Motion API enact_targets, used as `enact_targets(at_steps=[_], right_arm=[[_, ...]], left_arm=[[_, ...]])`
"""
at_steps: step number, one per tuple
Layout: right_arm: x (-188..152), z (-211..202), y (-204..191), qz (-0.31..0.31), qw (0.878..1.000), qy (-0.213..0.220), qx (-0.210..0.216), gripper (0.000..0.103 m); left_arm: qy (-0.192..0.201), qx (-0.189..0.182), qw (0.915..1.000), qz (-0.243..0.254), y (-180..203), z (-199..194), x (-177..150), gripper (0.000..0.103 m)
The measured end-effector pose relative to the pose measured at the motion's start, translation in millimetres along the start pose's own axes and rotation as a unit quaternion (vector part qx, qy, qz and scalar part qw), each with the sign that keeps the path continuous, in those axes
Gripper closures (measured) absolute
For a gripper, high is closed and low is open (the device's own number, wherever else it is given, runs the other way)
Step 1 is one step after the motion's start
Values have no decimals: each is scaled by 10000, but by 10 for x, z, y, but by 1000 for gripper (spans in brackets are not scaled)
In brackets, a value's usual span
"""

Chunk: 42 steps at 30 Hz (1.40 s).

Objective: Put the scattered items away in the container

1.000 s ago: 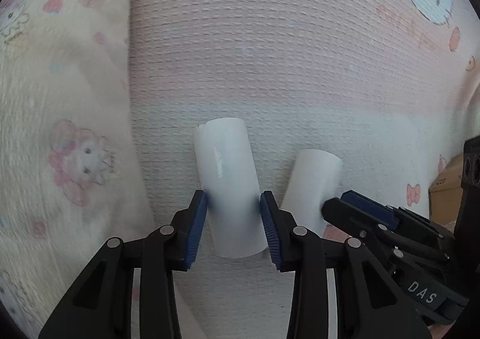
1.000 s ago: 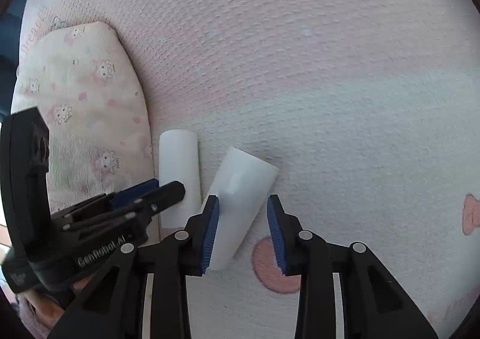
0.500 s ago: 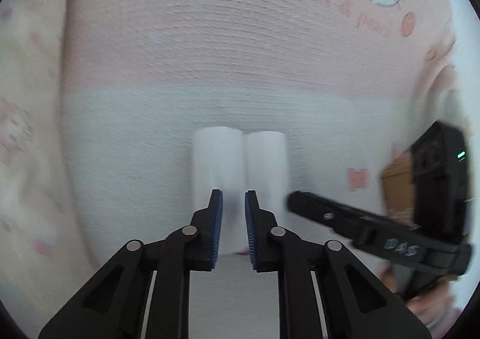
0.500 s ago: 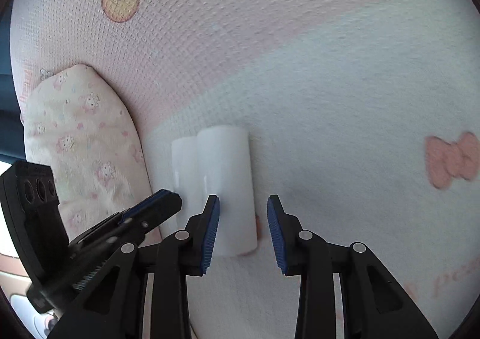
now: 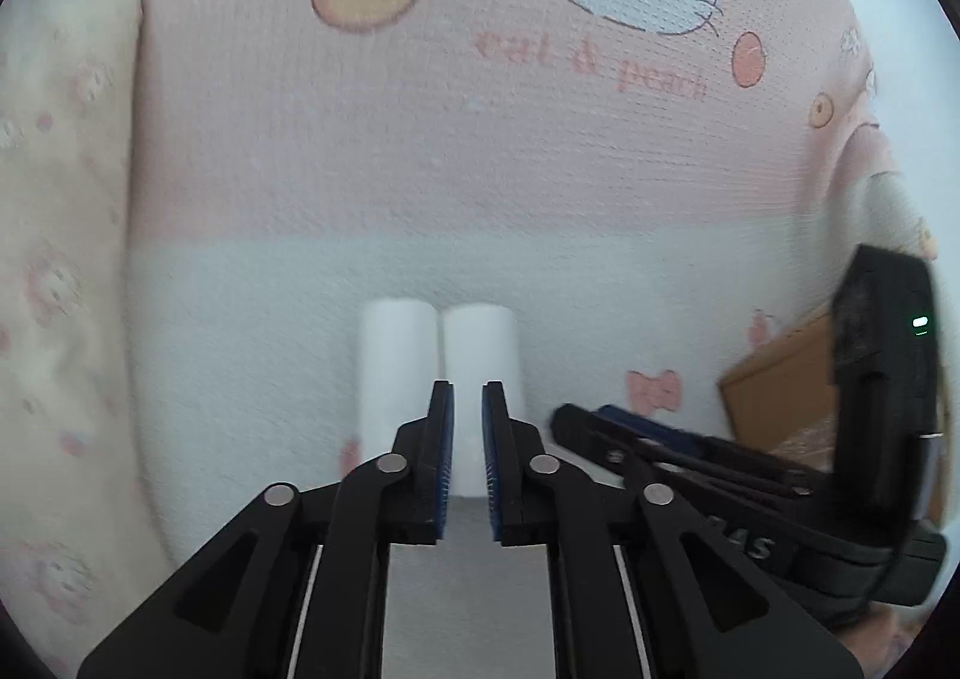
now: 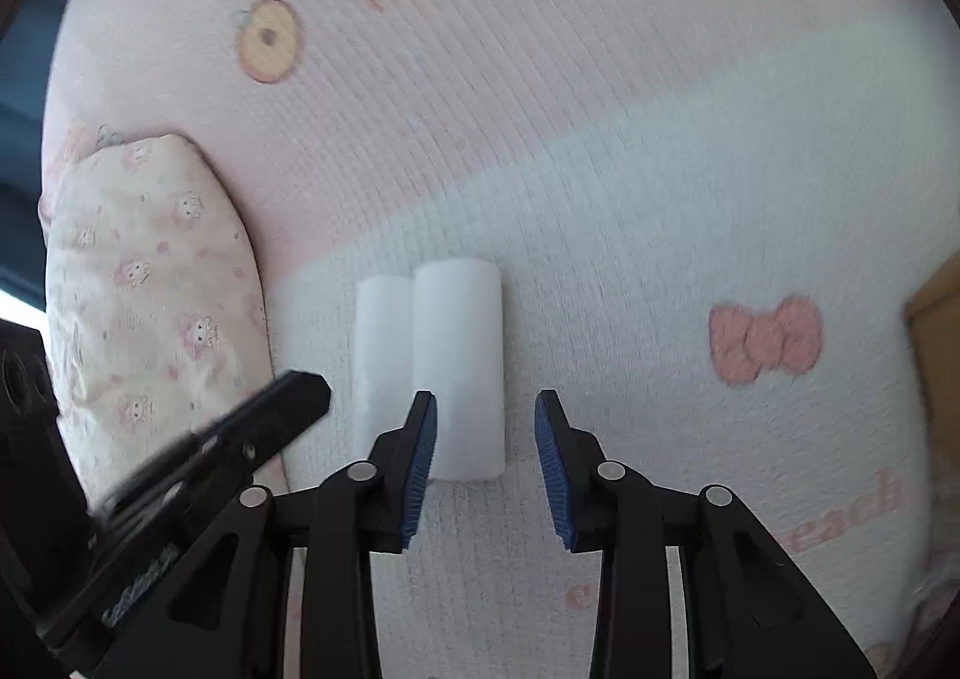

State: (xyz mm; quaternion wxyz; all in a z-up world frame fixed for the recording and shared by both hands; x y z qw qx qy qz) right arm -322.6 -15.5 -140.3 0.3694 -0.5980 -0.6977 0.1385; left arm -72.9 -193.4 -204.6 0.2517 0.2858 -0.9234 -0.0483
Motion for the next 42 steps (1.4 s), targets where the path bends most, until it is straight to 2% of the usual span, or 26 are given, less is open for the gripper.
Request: enact_targets(at_steps=[1, 3, 5, 10, 12, 18, 20, 22, 23, 27, 30, 35, 38, 42], right_arm=[[19, -20, -27, -75, 9999, 68, -28, 72], [46, -15, -71, -201, 9997, 91, -51, 70], [48, 34, -85, -224, 9997, 33, -112, 63], [20, 194, -46, -131, 9997, -90, -174, 63], [9, 286, -22, 0, 9998, -178, -79, 63], [8, 381, 23, 140, 9996, -234, -26, 63], [9, 387, 7, 84, 9996, -255, -19, 62], [18, 377, -7, -121, 9994, -282, -159, 58], [39, 344, -14, -354, 9982, -311, -367, 57], [96, 221, 29, -693, 9926, -305, -950, 57], [83, 218, 123, -379, 9962, -355, -698, 57], [65, 228, 161, -120, 9984, -342, -430, 57], [58, 243, 123, 161, 9992, -365, -31, 57], [43, 336, 63, 194, 9988, -444, -11, 57]], left_arm=[[2, 99, 10000, -9, -97, -4, 79, 69], [-105, 148, 9997, -158, -227, 22, 119, 68], [-292, 62, 9988, -381, -377, 84, 116, 66], [-760, -413, 9928, -833, -610, 246, 48, 58], [-870, -524, 9910, -871, -621, 305, 29, 56], [-1033, -460, 9908, -750, -664, 462, 83, 55], [-1129, -443, 9905, -646, -652, 536, 109, 51], [-1260, -480, 9893, -566, -618, 584, 142, 51], [-1325, -472, 9891, -446, -581, 613, 160, 51], [-1517, -445, 9872, -201, -464, 734, 182, 51], [-1572, -401, 9865, -222, -420, 797, 165, 51], [-1363, -316, 9894, -379, -464, 744, 79, 56], [-1309, -256, 9897, -525, -570, 676, -21, 56], [-1227, -139, 9911, -489, -681, 575, -178, 56]])
Point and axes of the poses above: each gripper's, at about its wrist camera, not at the fingertips, and z roughly the way its jaws point, y to its right, x to its top, the point moved 3 cm from there along z, roughly the way its jaws point, and after that the axes turned 6 degrees about -z, right-handed, at the moved point
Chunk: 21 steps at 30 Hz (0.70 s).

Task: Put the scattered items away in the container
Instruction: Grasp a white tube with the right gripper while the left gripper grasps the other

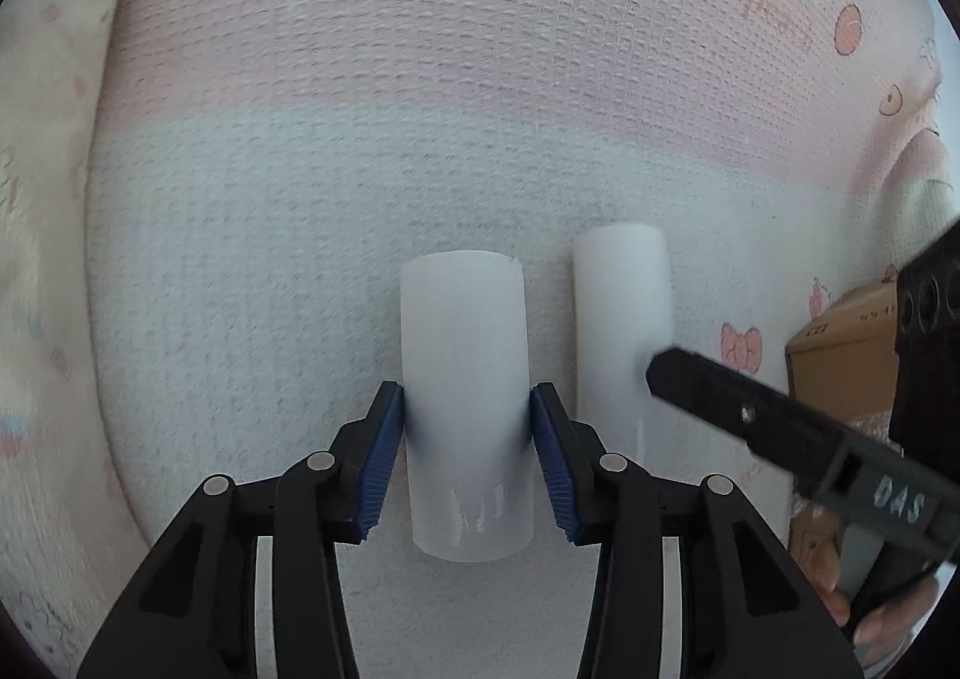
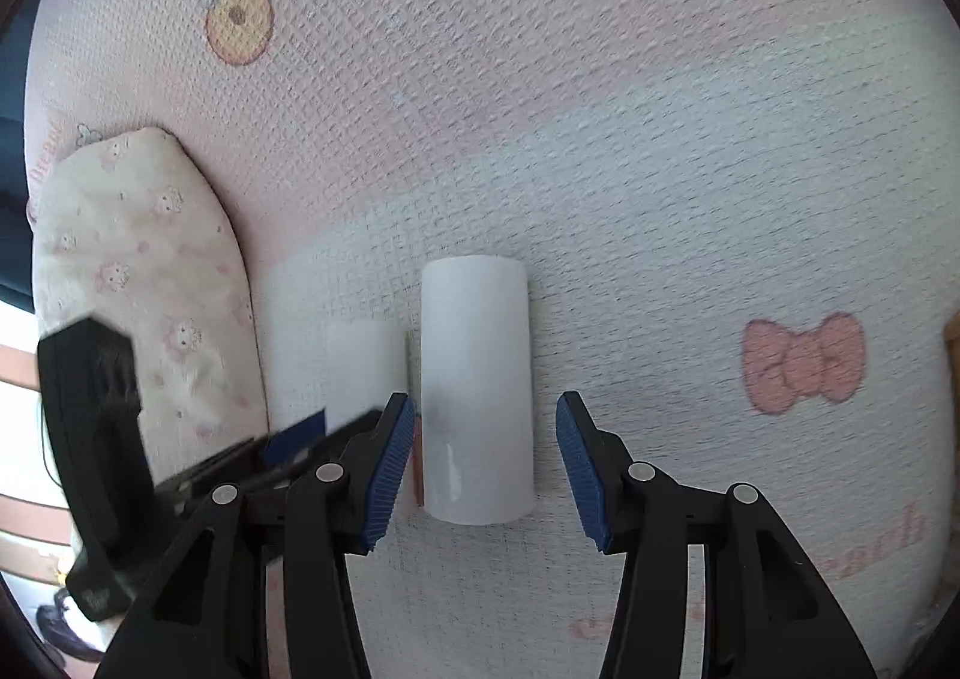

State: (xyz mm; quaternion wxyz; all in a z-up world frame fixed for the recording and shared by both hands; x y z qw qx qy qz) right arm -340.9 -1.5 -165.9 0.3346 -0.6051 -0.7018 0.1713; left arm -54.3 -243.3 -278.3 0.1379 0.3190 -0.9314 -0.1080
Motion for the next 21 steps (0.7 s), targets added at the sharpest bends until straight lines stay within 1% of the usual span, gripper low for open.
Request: enact_targets(at_steps=[3, 6, 9, 10, 11, 14, 19, 21], right_arm=[[13, 136, -76, -77, 9999, -53, -69, 57], [14, 293, -110, -112, 9993, -182, -308, 57], [-3, 294, -137, -212, 9993, -71, -285, 57], [-5, 297, -133, -238, 9993, -69, -270, 58], [-13, 299, -129, -245, 9993, -82, -267, 62], [-42, 280, -108, -163, 9997, -121, -165, 62], [-99, 247, -188, -291, 9993, -197, -118, 62], [-114, 203, -262, -388, 9990, -188, -76, 62]], left_arm=[[71, 61, 10000, -24, -42, -25, -47, 56], [58, 14, 9999, -98, -76, -33, -19, 56], [84, 83, 9999, -4, -46, -32, -28, 56], [103, 108, 9999, 49, -30, -34, -35, 56], [118, 138, 9998, 120, -11, -35, -43, 56], [116, 170, 9995, 229, 25, -39, -65, 56], [121, -31, 9998, 174, -1, -105, -107, 56], [241, -90, 9995, 173, 3, -199, -112, 56]])
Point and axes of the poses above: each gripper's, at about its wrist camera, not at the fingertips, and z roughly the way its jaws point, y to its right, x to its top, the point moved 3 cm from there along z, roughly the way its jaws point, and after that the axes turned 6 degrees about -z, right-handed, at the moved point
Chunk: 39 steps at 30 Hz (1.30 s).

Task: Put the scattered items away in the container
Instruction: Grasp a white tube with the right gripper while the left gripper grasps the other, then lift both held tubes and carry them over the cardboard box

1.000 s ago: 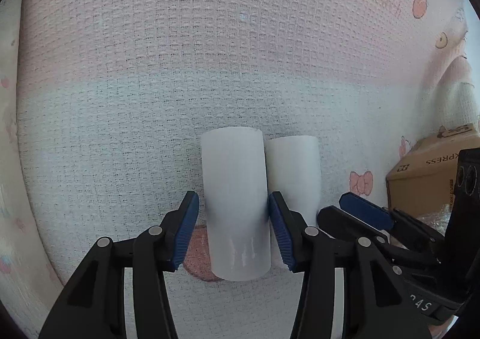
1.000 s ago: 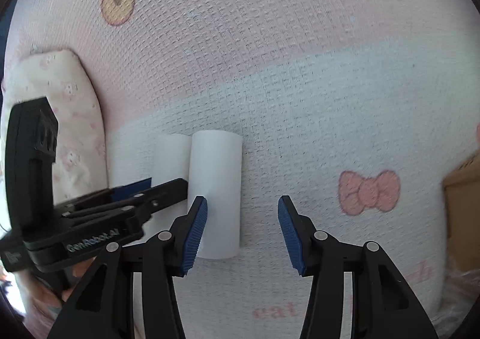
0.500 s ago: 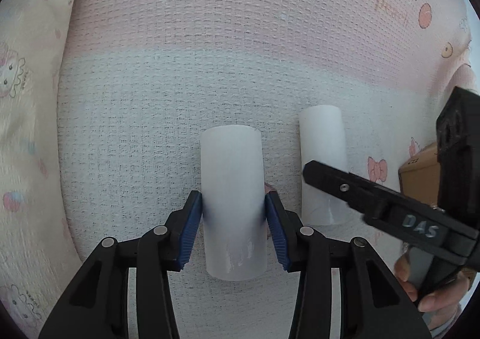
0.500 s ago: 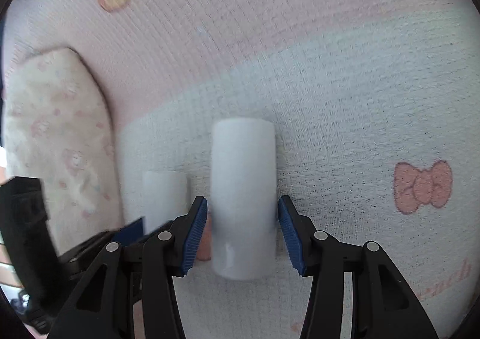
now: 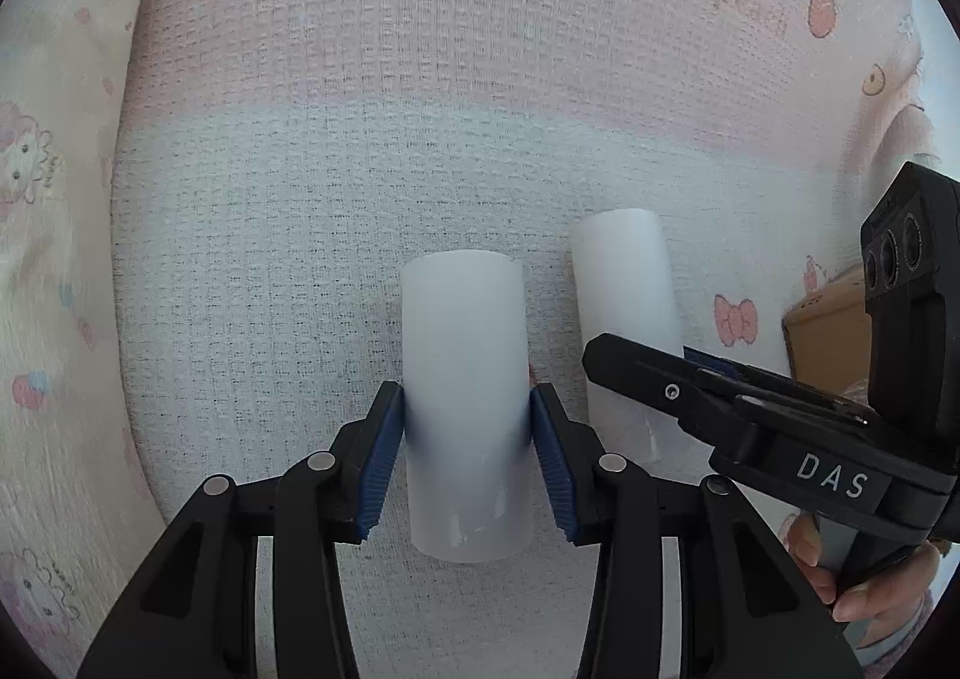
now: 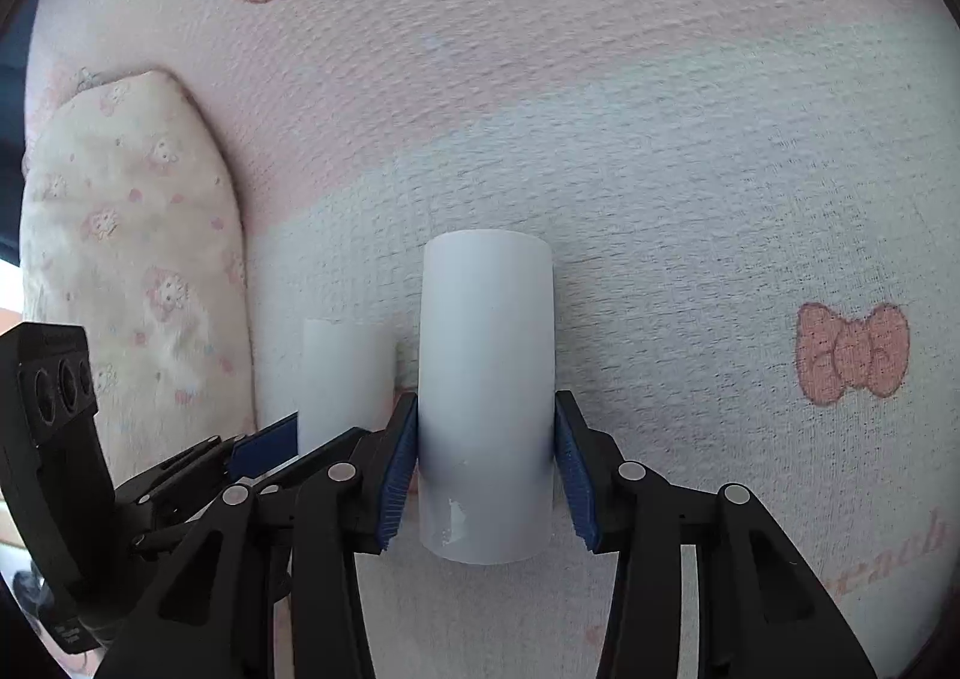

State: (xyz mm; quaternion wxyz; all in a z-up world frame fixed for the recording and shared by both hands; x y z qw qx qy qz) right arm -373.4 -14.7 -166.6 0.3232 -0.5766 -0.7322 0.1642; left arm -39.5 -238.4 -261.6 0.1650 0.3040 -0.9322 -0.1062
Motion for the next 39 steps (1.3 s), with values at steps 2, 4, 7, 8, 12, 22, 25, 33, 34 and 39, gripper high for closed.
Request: enact_targets(at_steps=[2, 4, 7, 8, 12, 22, 25, 33, 34, 39], right_arm=[[-12, -59, -66, -62, 10000, 36, 57, 62], [22, -168, -117, -167, 9997, 120, 142, 62], [49, -361, -246, -382, 9987, 305, 154, 62], [60, -443, -299, -478, 9980, 385, 156, 62], [86, -714, -399, -764, 9947, 680, 96, 62], [-53, -1408, -444, -1518, 9829, 1039, -40, 62], [-114, -1679, -434, -1778, 9772, 1143, -211, 62], [-136, -2381, -453, -2053, 9650, 1524, -574, 62], [-145, -2482, -451, -2062, 9643, 1553, -589, 62], [-163, -2947, -351, -2141, 9542, 1718, -1190, 62]], left_arm=[[124, -31, 9999, 1, 6, -107, 9, 56], [281, -62, 9996, -9, 23, -237, 24, 56], [506, -155, 9986, -14, 75, -432, 40, 56], [600, -152, 9981, -8, 103, -506, 39, 56], [1010, 7, 9948, 157, 203, -800, -57, 56], [1501, -60, 9879, 376, 558, -1308, -225, 56], [1691, -288, 9847, 319, 713, -1458, -207, 56], [2378, -446, 9651, 999, 1360, -2119, -202, 56], [2425, -403, 9620, 1189, 1464, -2186, -195, 56], [2410, 106, 9396, 2429, 2003, -2414, -117, 56]])
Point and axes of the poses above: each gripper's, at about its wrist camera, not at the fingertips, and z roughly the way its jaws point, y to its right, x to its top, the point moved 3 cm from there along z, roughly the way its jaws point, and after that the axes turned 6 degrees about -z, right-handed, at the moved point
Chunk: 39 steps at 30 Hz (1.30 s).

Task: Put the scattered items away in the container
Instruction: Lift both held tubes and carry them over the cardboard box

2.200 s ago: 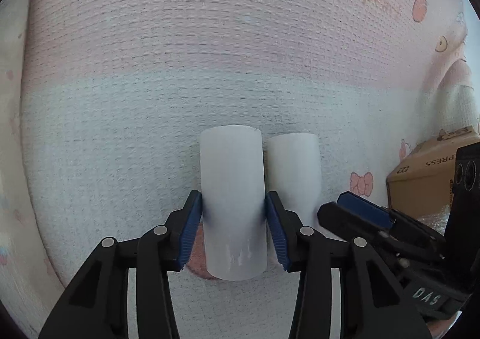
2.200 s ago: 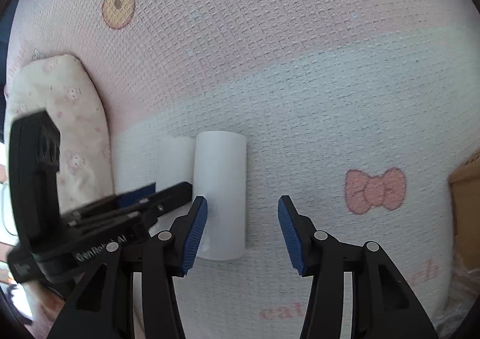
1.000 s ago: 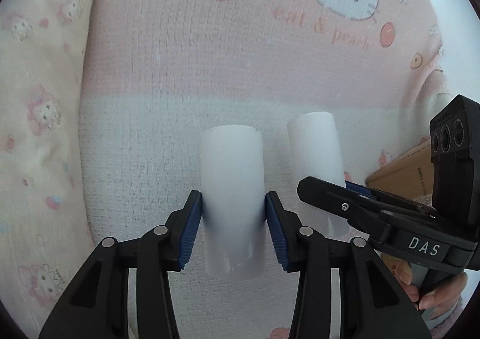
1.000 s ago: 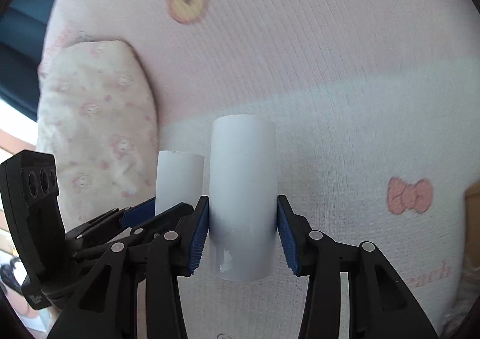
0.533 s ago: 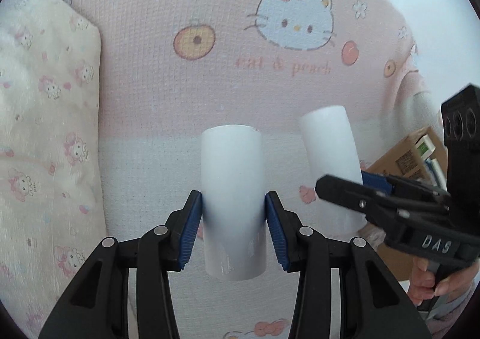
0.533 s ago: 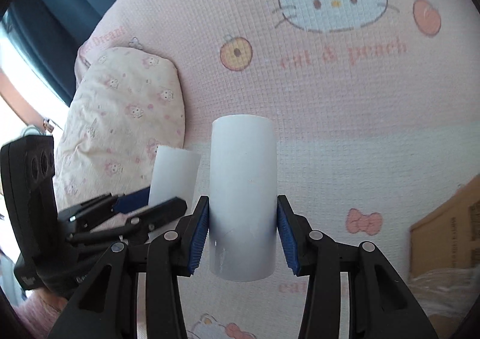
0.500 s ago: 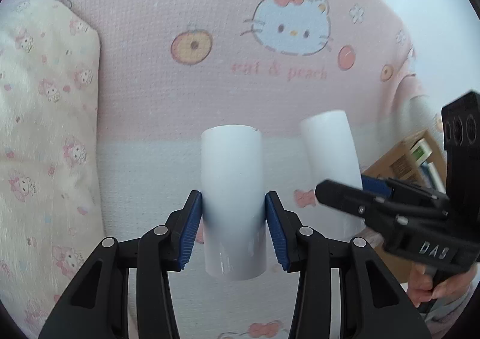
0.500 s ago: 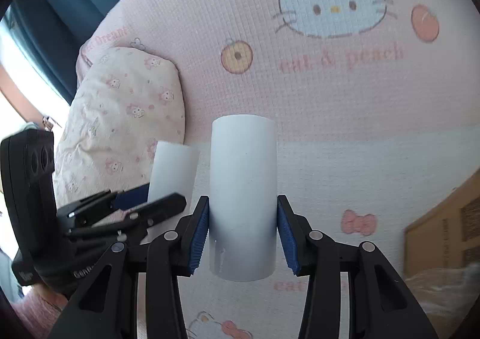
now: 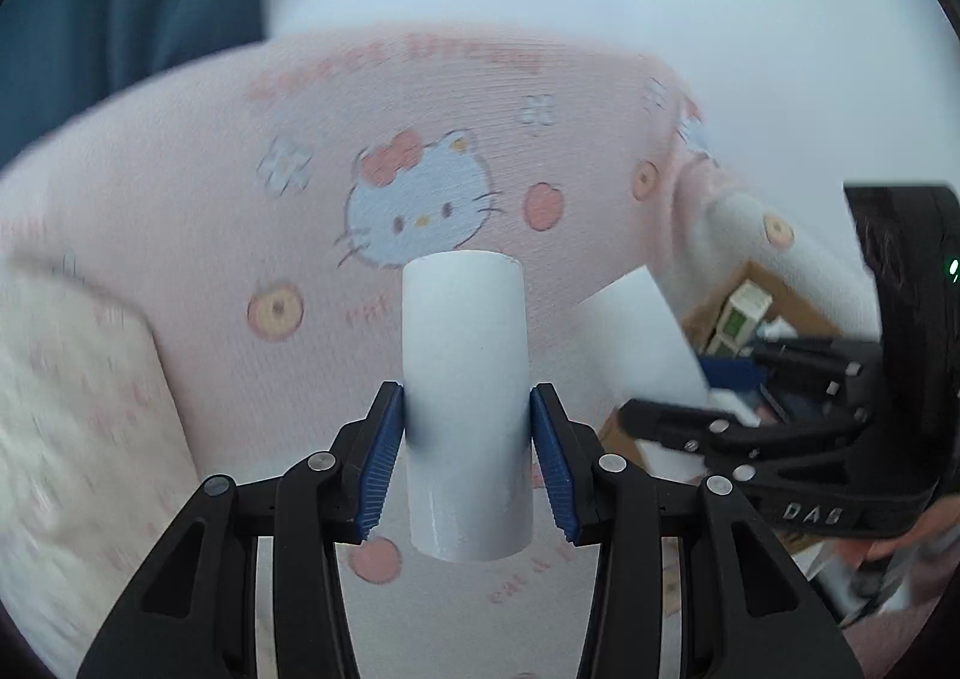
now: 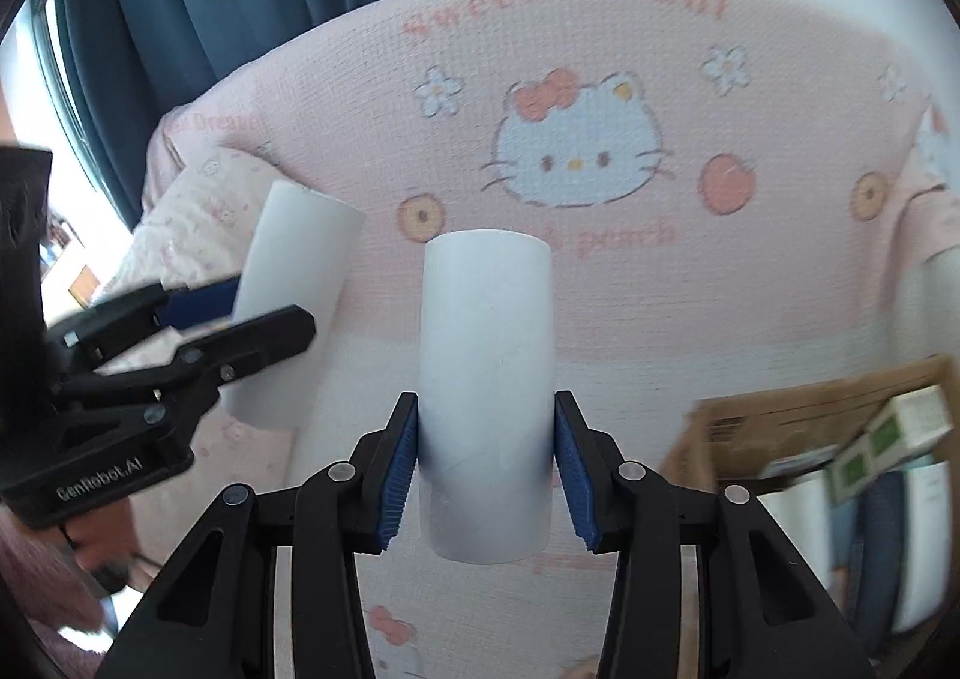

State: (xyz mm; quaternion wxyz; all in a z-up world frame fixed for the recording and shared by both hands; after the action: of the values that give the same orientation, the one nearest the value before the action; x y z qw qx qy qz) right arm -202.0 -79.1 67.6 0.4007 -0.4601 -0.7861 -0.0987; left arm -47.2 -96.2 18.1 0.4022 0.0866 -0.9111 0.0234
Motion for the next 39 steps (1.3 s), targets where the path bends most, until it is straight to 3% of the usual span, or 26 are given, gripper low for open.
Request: enact_targets(at_steps=[4, 7, 10, 13, 19, 25, 28, 33, 36, 39], right_arm=[[74, -315, 252, -95, 9995, 129, -277, 62], [122, -563, 533, 213, 9983, 405, -358, 62], [132, -710, 712, -37, 9971, 579, -487, 62], [96, -672, 856, -285, 9976, 255, -584, 62], [-131, -451, 1288, 146, 9975, -494, -481, 62], [-180, -445, 1687, 382, 9975, -247, -537, 62], [-249, -467, 1833, 705, 9966, -215, -361, 62], [-517, -407, 1987, 1143, 9916, -582, -141, 62], [-662, -321, 1998, 1120, 9896, -865, -270, 62], [-823, -194, 2078, 1415, 9822, -1218, -223, 62]], left_arm=[[-18, 140, 9969, 772, 357, -5, 364, 56], [-120, 149, 9945, 1033, 603, 96, 519, 56], [-313, 58, 9933, 1108, 849, 291, 658, 56], [-675, -312, 9930, 917, 1038, 526, 725, 56], [-1114, -1135, 9860, 505, 1252, 897, 724, 56], [-1302, -1337, 9796, 740, 1410, 1190, 611, 56], [-1380, -1423, 9768, 805, 1437, 1269, 605, 56], [-1377, -1568, 9736, 921, 1516, 1355, 579, 56], [-1388, -1681, 9709, 993, 1653, 1402, 515, 56], [-1786, -1850, 9622, 895, 1775, 1513, 429, 56]])
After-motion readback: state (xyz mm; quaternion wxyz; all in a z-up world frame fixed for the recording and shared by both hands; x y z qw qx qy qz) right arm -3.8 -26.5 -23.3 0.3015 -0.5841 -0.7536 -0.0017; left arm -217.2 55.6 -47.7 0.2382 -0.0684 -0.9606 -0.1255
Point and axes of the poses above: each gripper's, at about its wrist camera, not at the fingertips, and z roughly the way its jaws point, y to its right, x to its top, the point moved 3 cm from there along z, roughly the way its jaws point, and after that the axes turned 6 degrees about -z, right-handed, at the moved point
